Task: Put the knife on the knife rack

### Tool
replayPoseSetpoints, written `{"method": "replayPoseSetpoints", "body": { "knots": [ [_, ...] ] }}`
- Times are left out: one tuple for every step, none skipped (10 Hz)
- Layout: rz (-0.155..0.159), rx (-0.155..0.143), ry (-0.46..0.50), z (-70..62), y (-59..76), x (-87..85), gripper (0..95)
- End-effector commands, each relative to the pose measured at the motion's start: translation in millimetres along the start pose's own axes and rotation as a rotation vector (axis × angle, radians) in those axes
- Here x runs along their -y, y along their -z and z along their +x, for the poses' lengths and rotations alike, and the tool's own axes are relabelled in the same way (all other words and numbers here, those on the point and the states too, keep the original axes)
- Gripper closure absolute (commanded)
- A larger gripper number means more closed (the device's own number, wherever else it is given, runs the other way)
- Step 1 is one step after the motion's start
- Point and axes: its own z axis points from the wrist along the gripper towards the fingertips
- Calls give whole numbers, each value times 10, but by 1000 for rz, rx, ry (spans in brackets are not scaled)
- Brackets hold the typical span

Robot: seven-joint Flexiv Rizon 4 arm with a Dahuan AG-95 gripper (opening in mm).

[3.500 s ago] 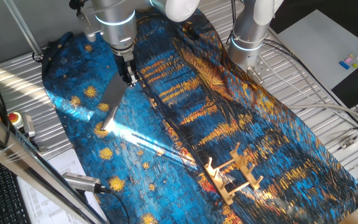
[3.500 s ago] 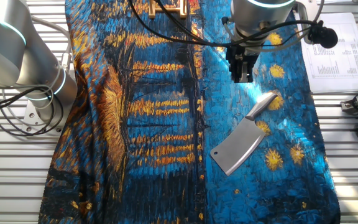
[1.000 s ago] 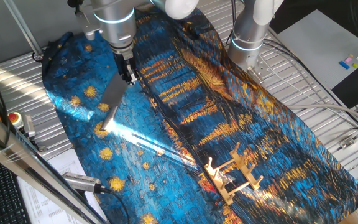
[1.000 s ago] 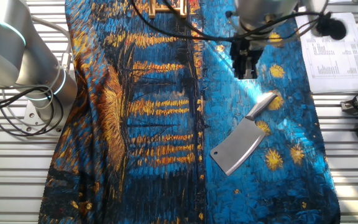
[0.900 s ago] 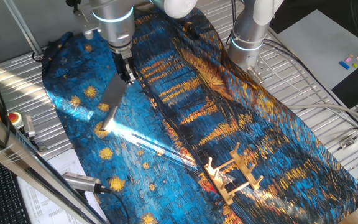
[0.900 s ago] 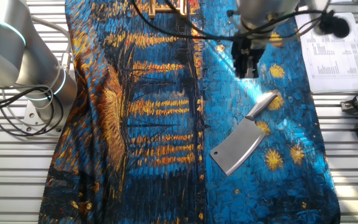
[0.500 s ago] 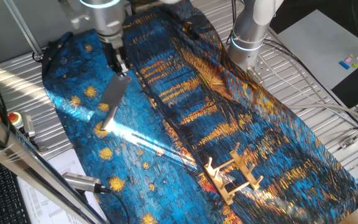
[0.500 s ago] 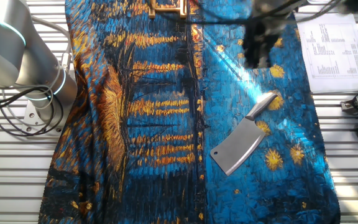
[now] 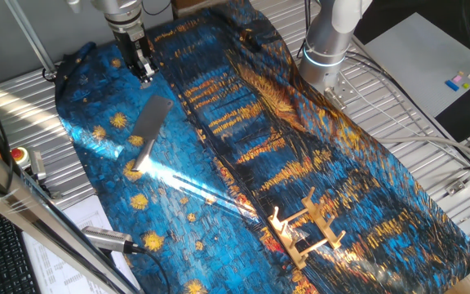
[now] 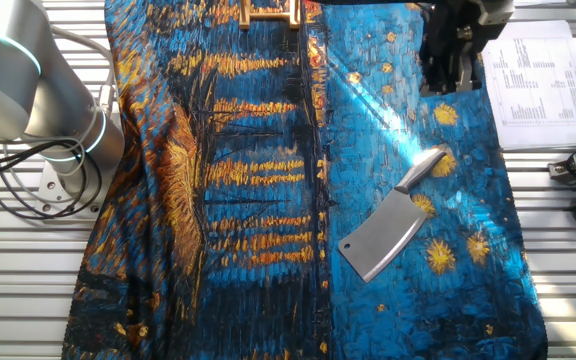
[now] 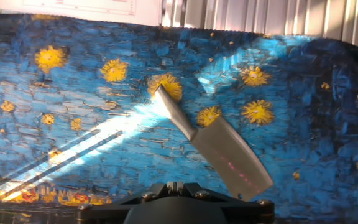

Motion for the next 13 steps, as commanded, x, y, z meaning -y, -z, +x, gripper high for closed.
{"method": "replayPoseSetpoints", "body": {
  "knots": [
    [-10,-5,-11,1,-4,-20,950],
    [-10,-6,1,8,-2,-20,950],
    [-10,-6,-1,11,-3,-18,950],
    [-11,-6,5,14,-1,-15,950],
    [-13,-5,5,14,-1,-15,950],
    [-14,-6,13,13,-3,-13,950],
    [-14,-8,16,11,-6,-11,950],
    [-14,-8,27,16,-9,-7,950],
    [-14,-8,27,17,-10,-5,950],
    [-16,-7,28,14,-13,-2,950],
    [-16,-8,34,14,-13,-2,950],
    [-16,-8,41,13,-14,-1,950],
    [-16,-7,43,10,-18,2,950]
  ]
}}
